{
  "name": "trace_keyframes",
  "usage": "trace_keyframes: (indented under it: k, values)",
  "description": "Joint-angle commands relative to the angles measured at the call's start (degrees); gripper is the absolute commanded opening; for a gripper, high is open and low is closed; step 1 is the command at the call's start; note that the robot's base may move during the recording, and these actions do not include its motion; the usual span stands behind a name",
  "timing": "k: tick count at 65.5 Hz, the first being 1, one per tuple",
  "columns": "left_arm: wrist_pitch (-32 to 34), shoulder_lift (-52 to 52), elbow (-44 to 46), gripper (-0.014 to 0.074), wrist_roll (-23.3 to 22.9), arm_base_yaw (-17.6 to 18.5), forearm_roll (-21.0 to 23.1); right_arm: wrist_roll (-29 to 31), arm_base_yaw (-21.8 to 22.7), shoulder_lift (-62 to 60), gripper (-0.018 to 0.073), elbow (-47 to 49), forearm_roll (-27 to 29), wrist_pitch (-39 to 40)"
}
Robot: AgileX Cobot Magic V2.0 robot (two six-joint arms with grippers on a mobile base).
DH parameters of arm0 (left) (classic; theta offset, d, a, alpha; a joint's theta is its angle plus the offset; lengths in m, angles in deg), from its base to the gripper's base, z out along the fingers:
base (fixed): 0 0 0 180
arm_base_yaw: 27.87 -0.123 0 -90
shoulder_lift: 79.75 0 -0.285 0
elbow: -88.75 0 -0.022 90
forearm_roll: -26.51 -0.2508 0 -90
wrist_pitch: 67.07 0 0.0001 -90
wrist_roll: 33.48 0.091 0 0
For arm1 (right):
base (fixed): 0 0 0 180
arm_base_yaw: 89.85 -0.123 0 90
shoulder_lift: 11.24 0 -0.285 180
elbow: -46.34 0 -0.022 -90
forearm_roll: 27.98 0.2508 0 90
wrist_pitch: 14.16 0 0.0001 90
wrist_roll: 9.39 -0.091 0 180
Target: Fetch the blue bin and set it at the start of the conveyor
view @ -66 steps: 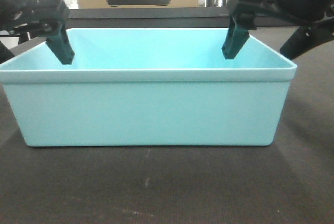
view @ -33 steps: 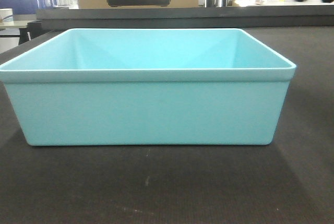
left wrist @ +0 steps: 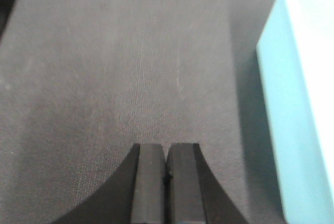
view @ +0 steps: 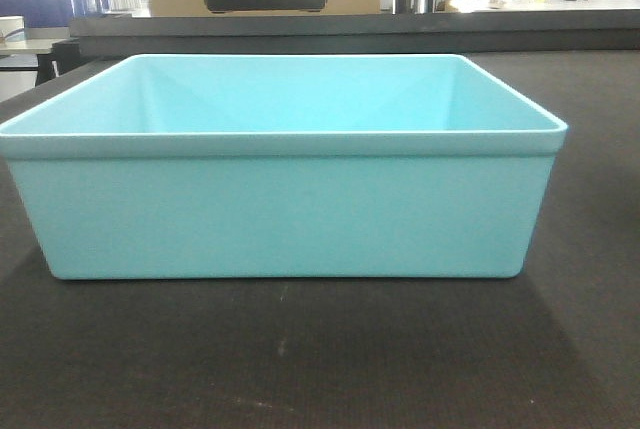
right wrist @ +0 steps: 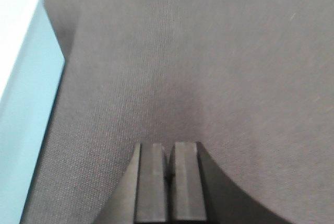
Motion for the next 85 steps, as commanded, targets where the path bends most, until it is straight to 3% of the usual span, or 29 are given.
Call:
trace_keyframes:
  k: [1,17,41,85]
  values:
    - [3.2,7.7,-3.2,-0.0111,0.2,-0.2,0.4,0.7,0.4,-6.7,-0.0162,-4.6,-1.2,5.2]
    - [3.5,25.9,-10.0,-0.0111,0.2,-0.2,-1.5,0.7,0.4,-24.4,-0.0162,-14.9,-2.6,12.6]
    - [3.2,44.4,-16.4,-0.0111,0.2,-0.2,-2.6,0.7,0.4,-43.9,-0.0162,-21.3,-2.6,13.1]
    - [3.4,46.0,-17.7,-0.0111,0.2,-0.2,-2.6,0.7,0.4,-44.9,-0.0162,-21.4,-2.6,14.1]
